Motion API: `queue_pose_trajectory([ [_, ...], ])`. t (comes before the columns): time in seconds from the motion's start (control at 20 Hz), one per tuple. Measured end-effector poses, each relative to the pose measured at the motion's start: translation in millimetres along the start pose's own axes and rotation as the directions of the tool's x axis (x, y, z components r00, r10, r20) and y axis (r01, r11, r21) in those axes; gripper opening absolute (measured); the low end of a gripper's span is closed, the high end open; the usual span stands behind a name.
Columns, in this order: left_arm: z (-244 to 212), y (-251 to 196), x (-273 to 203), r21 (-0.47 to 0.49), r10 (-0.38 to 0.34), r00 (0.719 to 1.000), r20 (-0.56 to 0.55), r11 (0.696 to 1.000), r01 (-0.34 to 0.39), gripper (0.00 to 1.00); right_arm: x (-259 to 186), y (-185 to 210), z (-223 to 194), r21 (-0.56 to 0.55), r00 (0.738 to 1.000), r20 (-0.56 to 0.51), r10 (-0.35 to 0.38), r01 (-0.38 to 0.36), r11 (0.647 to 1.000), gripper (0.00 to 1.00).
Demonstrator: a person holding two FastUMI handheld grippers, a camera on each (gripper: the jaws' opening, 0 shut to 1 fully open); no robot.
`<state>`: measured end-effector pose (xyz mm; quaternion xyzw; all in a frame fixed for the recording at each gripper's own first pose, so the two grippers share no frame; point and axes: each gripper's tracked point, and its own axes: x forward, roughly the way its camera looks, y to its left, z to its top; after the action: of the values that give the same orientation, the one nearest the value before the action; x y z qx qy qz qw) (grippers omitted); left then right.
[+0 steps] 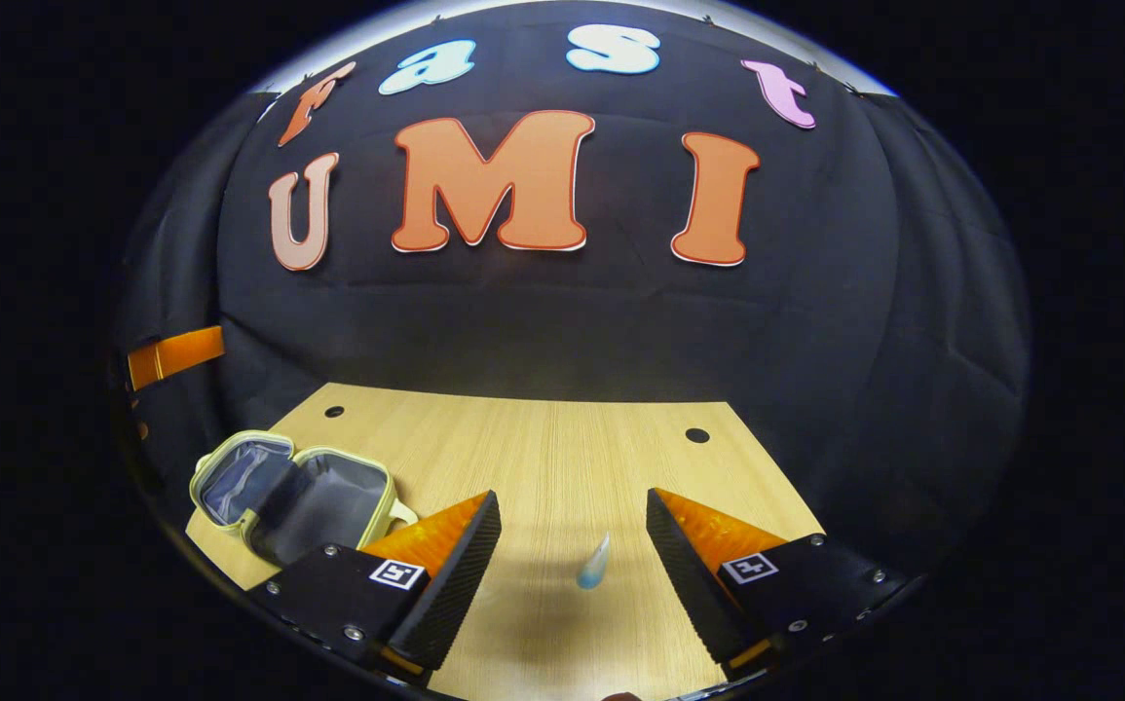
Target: First open the suitcase, pack the skin care products into it, and then close the suitcase.
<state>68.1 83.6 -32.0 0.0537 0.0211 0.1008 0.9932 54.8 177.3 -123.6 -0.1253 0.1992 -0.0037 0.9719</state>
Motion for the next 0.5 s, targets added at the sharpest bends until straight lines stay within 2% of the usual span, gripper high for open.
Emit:
queue_pose_trajectory([
  [0.15,-20,-57,4,-0.014,-0.014,1.000,0.002,1.000,0.014,0.97,3,-6,-7,0.002,1.000,0.005,0.010,-0.010,1.000,0.95],
  [0.35,-47,-111,19,0.041,-0.042,0.999,-0.014,0.998,0.042,0.98,7,-30,-22,0.008,1.000,-0.024,-0.005,0.006,1.000,0.95],
  [0.5,-88,-144,35,0.032,-0.078,0.995,-0.064,0.996,0.080,0.98,10,-48,-39,0.023,0.998,-0.060,-0.020,0.021,1.000,0.95],
])
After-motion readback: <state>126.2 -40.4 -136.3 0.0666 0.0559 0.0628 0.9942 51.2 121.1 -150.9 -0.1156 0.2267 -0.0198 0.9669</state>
